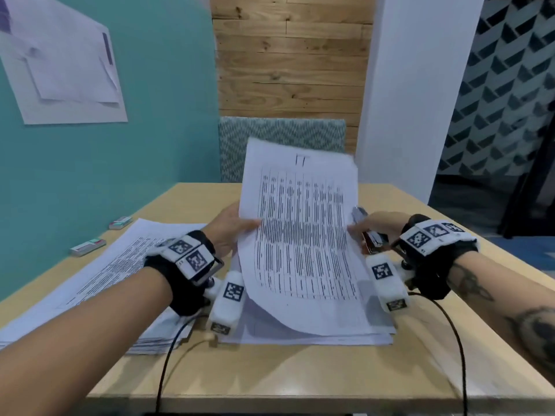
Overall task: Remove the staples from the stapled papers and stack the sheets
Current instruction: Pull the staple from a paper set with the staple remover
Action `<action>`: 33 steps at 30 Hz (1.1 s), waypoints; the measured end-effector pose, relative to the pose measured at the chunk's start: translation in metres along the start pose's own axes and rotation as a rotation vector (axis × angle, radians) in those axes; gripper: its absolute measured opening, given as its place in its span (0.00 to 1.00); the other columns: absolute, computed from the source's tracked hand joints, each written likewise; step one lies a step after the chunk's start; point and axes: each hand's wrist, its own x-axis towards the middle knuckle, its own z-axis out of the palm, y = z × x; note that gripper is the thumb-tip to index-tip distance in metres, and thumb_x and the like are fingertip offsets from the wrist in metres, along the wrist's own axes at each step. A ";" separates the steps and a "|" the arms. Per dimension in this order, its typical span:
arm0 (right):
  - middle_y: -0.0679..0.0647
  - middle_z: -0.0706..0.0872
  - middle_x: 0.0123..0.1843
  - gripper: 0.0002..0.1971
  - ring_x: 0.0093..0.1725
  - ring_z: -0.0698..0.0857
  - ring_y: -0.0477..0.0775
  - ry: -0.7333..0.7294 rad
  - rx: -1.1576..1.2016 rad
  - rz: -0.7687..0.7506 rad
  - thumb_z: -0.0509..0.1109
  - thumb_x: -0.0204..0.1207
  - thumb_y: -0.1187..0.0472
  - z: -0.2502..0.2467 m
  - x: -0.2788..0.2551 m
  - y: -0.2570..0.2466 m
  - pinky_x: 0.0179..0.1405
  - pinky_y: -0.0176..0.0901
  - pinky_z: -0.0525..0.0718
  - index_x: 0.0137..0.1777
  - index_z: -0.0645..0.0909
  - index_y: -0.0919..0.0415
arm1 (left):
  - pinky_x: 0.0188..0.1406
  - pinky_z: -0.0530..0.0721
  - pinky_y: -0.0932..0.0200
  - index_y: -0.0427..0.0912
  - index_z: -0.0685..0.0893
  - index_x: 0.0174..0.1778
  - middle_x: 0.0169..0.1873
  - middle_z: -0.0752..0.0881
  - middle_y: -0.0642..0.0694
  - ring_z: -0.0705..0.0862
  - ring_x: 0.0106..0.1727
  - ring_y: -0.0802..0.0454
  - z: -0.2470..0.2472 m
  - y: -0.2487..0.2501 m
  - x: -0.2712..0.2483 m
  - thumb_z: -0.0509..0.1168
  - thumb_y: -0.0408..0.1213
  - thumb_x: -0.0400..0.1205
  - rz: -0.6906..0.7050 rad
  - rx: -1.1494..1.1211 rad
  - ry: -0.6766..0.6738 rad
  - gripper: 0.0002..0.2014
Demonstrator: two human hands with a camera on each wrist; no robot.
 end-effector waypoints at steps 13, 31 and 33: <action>0.54 0.81 0.42 0.09 0.40 0.82 0.59 0.804 0.621 -0.680 0.62 0.71 0.68 -0.009 -0.093 -0.092 0.43 0.54 0.84 0.42 0.72 0.50 | 0.75 0.69 0.52 0.33 0.59 0.75 0.73 0.70 0.42 0.70 0.73 0.48 0.019 0.094 -0.014 0.55 0.34 0.85 0.636 0.397 0.439 0.23; 0.51 0.74 0.38 0.11 0.36 0.75 0.50 0.728 0.833 -0.633 0.64 0.79 0.69 0.017 -0.069 -0.062 0.37 0.42 0.77 0.42 0.70 0.52 | 0.54 0.85 0.49 0.52 0.77 0.46 0.50 0.87 0.44 0.87 0.52 0.48 0.026 0.110 0.003 0.65 0.67 0.66 0.565 0.126 0.510 0.24; 0.55 0.76 0.47 0.07 0.44 0.77 0.54 0.761 0.762 -0.644 0.65 0.78 0.68 0.014 -0.067 -0.065 0.48 0.51 0.82 0.52 0.74 0.56 | 0.54 0.84 0.44 0.47 0.79 0.47 0.51 0.87 0.38 0.86 0.52 0.41 0.031 0.116 0.003 0.62 0.66 0.70 0.623 0.195 0.604 0.25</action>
